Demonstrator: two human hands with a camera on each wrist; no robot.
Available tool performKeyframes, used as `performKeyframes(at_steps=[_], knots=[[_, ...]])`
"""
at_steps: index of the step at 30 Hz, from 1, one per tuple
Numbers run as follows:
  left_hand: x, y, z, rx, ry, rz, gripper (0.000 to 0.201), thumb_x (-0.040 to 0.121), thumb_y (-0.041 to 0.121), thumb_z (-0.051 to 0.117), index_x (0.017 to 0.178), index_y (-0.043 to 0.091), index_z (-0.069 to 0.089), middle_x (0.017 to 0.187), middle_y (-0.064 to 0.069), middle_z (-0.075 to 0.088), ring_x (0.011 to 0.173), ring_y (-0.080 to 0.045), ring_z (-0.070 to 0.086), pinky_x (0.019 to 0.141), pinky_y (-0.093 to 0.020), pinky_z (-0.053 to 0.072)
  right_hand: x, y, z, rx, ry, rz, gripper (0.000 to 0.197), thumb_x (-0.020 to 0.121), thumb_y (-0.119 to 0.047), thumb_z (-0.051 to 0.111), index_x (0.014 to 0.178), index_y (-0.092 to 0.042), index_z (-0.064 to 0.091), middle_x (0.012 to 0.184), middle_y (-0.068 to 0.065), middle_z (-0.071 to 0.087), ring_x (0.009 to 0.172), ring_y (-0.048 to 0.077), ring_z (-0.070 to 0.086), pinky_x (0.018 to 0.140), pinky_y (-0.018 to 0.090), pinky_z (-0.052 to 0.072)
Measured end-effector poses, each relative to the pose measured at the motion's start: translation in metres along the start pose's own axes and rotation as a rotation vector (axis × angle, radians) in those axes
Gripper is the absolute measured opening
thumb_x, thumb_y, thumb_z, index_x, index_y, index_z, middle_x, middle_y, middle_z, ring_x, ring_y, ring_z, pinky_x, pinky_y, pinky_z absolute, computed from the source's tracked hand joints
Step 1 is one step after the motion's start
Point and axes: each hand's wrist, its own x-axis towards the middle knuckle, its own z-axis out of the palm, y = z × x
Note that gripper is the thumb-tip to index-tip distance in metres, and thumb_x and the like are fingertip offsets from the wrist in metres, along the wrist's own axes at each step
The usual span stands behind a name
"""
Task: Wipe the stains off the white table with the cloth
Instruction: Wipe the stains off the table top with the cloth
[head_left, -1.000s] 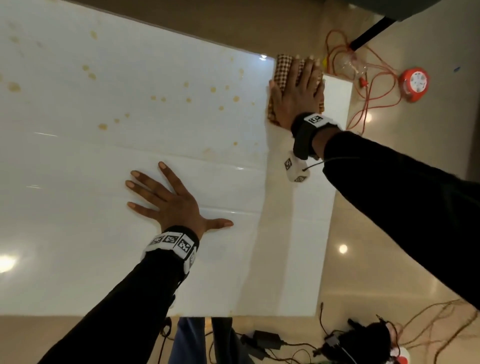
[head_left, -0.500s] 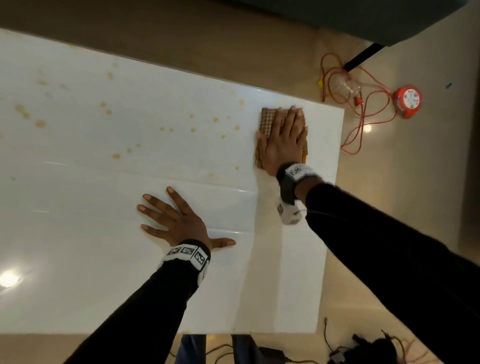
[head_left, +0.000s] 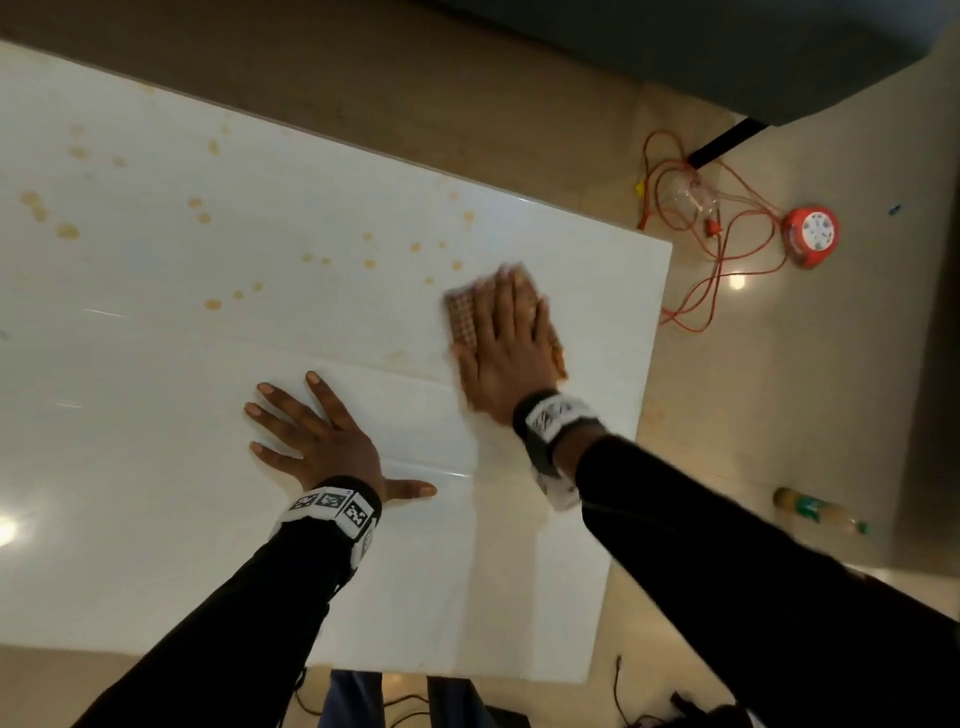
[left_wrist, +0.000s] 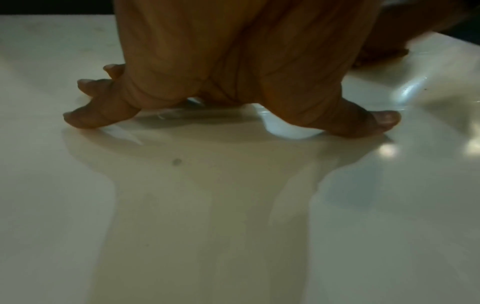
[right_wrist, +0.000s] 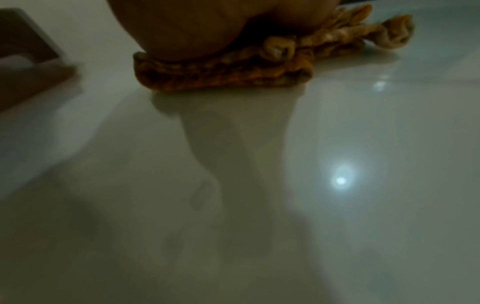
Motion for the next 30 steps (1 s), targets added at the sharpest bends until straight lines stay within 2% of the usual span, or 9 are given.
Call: performKeyframes(at_steps=[3, 5, 8, 12, 14, 18, 21, 26, 30], knots=[[-0.001, 0.001, 0.003, -0.003, 0.012, 0.008, 0.202, 0.001, 0.092, 0.069, 0.146, 0.003, -0.039, 0.151, -0.04, -0.032, 0.144, -0.057, -0.022, 0.115, -0.073, 0.01, 0.081, 0.038, -0.035, 0.067, 0.033, 0.215, 0.08, 0.105, -0.056, 0.018, 0.166, -0.005, 0.005, 0.173, 0.025, -0.002, 0.16, 0.042, -0.004, 0.126, 0.065, 0.005], [-0.002, 0.001, 0.002, -0.002, 0.009, -0.004, 0.202, 0.001, 0.09, 0.071, 0.145, 0.004, -0.042, 0.15, -0.039, -0.034, 0.144, -0.056, -0.024, 0.115, -0.073, 0.009, 0.094, 0.058, -0.041, 0.096, 0.048, 0.3, 0.08, 0.106, -0.059, 0.016, 0.166, -0.008, 0.004, 0.173, 0.024, -0.003, 0.161, 0.041, -0.005, 0.125, 0.066, 0.007], [-0.001, 0.001, 0.001, 0.002, -0.004, -0.008, 0.202, 0.0, 0.09, 0.071, 0.143, 0.005, -0.044, 0.149, -0.039, -0.037, 0.143, -0.056, -0.026, 0.115, -0.073, 0.009, 0.03, 0.06, -0.02, 0.081, 0.072, 0.299, 0.081, 0.105, -0.058, 0.014, 0.166, -0.006, 0.008, 0.173, 0.024, 0.0, 0.161, 0.041, -0.003, 0.124, 0.068, 0.008], [-0.002, 0.002, 0.002, 0.003, -0.012, -0.004, 0.204, -0.003, 0.09, 0.07, 0.142, 0.005, -0.045, 0.149, -0.038, -0.038, 0.143, -0.055, -0.027, 0.115, -0.072, 0.009, -0.075, 0.074, 0.007, 0.082, 0.028, 0.19, 0.08, 0.105, -0.058, 0.025, 0.167, -0.01, 0.006, 0.174, 0.018, -0.005, 0.161, 0.036, -0.008, 0.127, 0.063, 0.004], [-0.001, 0.003, 0.001, 0.003, -0.009, -0.009, 0.204, -0.004, 0.091, 0.067, 0.142, 0.005, -0.045, 0.149, -0.039, -0.038, 0.143, -0.055, -0.027, 0.116, -0.072, 0.01, -0.055, 0.097, 0.0, 0.091, 0.041, 0.208, 0.083, 0.103, -0.062, 0.028, 0.168, -0.015, 0.007, 0.175, 0.015, -0.004, 0.162, 0.034, -0.006, 0.129, 0.061, 0.002], [0.001, 0.002, 0.006, 0.011, 0.022, 0.006, 0.203, -0.002, 0.091, 0.068, 0.143, 0.005, -0.045, 0.149, -0.038, -0.037, 0.144, -0.055, -0.026, 0.116, -0.071, 0.009, 0.033, 0.144, -0.029, 0.143, 0.115, 0.429, 0.082, 0.102, -0.066, 0.025, 0.167, -0.017, 0.012, 0.175, 0.017, 0.002, 0.162, 0.036, 0.001, 0.127, 0.064, 0.009], [0.0, 0.001, 0.006, 0.016, 0.037, 0.005, 0.202, 0.0, 0.091, 0.07, 0.143, 0.004, -0.044, 0.149, -0.039, -0.037, 0.144, -0.055, -0.025, 0.116, -0.071, 0.01, 0.045, 0.162, -0.031, 0.172, 0.109, 0.462, 0.079, 0.105, -0.063, 0.023, 0.167, -0.016, 0.009, 0.175, 0.016, -0.001, 0.161, 0.036, -0.001, 0.127, 0.065, 0.01], [-0.001, 0.003, 0.001, 0.021, 0.02, -0.011, 0.202, 0.002, 0.093, 0.067, 0.142, 0.0, -0.044, 0.148, -0.042, -0.035, 0.143, -0.059, -0.022, 0.115, -0.071, 0.014, -0.067, 0.102, 0.014, 0.108, 0.096, 0.428, 0.081, 0.104, -0.057, 0.025, 0.166, -0.008, 0.009, 0.174, 0.022, 0.0, 0.161, 0.041, 0.001, 0.123, 0.067, 0.018], [-0.001, 0.001, 0.002, 0.011, 0.012, 0.011, 0.2, 0.004, 0.095, 0.065, 0.142, -0.002, -0.042, 0.147, -0.045, -0.034, 0.142, -0.061, -0.021, 0.114, -0.073, 0.015, -0.132, 0.016, 0.039, 0.054, -0.016, 0.057, 0.079, 0.107, -0.057, 0.02, 0.166, -0.006, 0.01, 0.173, 0.024, -0.001, 0.161, 0.04, -0.005, 0.125, 0.068, 0.01]])
